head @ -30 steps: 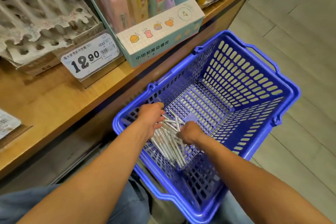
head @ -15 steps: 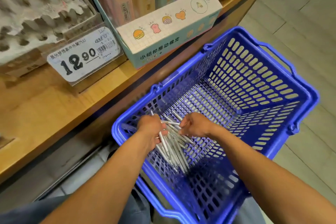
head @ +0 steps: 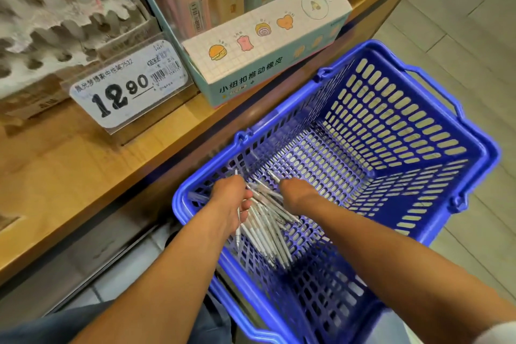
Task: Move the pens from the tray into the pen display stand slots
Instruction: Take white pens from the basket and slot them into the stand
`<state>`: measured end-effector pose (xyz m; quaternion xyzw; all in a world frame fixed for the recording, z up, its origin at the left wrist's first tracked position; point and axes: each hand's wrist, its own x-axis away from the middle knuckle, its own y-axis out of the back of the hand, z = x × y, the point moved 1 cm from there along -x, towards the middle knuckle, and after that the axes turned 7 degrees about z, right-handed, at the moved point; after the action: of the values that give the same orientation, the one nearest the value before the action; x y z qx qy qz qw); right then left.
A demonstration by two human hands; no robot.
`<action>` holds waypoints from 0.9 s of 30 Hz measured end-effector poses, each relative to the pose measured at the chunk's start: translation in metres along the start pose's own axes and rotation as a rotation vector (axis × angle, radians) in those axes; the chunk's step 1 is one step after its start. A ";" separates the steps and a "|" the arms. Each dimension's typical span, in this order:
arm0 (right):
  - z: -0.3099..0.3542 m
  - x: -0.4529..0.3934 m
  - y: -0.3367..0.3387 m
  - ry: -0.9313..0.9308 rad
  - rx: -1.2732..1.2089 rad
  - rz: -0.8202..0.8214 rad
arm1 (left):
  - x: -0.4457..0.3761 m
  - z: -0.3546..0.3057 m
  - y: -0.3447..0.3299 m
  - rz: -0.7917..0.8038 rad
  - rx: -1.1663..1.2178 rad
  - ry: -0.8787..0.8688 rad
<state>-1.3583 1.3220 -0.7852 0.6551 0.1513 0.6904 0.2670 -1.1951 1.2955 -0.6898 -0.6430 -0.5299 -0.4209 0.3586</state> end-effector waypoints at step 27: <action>-0.013 0.031 0.026 -0.020 -0.545 -0.142 | -0.011 0.001 -0.001 0.124 0.093 -0.025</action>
<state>-1.3755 1.3202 -0.7461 0.5536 0.0027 0.6788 0.4825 -1.1966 1.2919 -0.7003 -0.6625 -0.5124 -0.3646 0.4070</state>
